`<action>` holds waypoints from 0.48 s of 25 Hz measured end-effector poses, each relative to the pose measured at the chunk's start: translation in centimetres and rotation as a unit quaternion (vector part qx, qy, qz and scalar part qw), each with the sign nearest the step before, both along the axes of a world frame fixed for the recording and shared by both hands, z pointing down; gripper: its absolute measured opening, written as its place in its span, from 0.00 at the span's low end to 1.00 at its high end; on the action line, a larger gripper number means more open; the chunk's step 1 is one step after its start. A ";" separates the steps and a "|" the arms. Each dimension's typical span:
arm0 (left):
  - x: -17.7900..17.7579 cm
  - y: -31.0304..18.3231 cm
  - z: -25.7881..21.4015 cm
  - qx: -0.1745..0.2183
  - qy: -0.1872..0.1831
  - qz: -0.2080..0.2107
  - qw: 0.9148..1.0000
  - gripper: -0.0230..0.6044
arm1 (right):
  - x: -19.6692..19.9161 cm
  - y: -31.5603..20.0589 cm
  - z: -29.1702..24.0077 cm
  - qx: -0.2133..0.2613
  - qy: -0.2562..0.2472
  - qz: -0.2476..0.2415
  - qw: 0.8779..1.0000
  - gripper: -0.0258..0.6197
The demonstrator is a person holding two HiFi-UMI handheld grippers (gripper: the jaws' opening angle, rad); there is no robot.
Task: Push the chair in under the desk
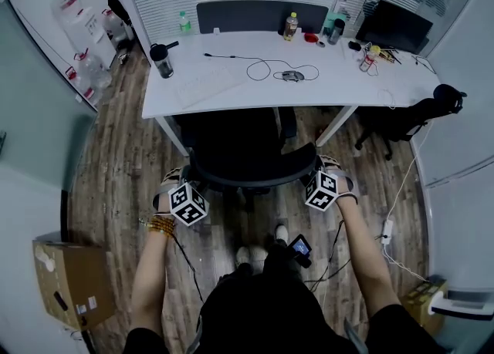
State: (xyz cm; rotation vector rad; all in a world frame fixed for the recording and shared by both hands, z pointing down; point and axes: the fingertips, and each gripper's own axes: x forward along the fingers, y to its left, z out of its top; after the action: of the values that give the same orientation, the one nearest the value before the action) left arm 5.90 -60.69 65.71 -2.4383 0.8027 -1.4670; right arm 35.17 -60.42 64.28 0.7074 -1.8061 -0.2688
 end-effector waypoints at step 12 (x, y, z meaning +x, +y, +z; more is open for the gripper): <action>0.8 -3.3 0.0 -0.006 -0.004 -0.015 1.000 0.45 | 1.0 -3.8 0.2 0.002 -0.003 -0.009 1.000 0.38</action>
State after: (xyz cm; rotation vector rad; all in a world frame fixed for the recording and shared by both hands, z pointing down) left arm 6.75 -63.95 65.68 -2.4384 0.8358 -1.4940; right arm 36.16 -64.18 64.45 0.6964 -1.8189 -0.2816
